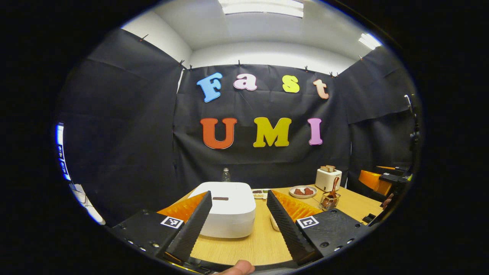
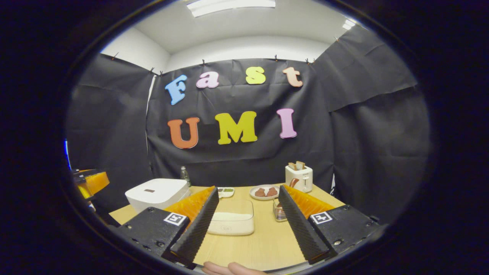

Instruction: Close the left gripper, press the button to open the rice cooker; take a wooden spoon from the chopstick holder with the right hand, scoop a spoonful of rice and pour it into the rice cooker, then put the wooden spoon back into the chopstick holder.

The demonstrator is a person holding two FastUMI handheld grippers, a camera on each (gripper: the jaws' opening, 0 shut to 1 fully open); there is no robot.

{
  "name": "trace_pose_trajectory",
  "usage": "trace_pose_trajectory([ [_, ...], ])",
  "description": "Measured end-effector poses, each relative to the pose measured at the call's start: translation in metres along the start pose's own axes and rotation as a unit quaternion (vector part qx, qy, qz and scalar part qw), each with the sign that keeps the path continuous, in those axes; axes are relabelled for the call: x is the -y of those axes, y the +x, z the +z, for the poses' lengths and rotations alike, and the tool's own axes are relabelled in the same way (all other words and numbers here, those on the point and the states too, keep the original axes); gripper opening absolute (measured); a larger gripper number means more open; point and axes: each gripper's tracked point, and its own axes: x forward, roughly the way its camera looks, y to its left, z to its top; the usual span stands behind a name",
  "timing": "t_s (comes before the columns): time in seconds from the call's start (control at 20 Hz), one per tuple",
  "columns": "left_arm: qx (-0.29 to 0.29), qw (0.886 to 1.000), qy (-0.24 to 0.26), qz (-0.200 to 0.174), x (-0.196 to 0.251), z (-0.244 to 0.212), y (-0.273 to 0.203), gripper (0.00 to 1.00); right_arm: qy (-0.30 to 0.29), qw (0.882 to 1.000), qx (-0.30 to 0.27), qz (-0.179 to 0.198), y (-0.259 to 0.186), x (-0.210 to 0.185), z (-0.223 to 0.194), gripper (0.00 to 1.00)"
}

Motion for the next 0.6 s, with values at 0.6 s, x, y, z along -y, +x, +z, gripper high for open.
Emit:
trace_pose_trajectory([
  [0.6, 0.009, 1.000, 0.015, -0.002, 0.011, 0.000, -0.009, 0.93, 0.011, 0.999, 0.023, 0.019, -0.007, -0.004, 0.003, 0.96],
])
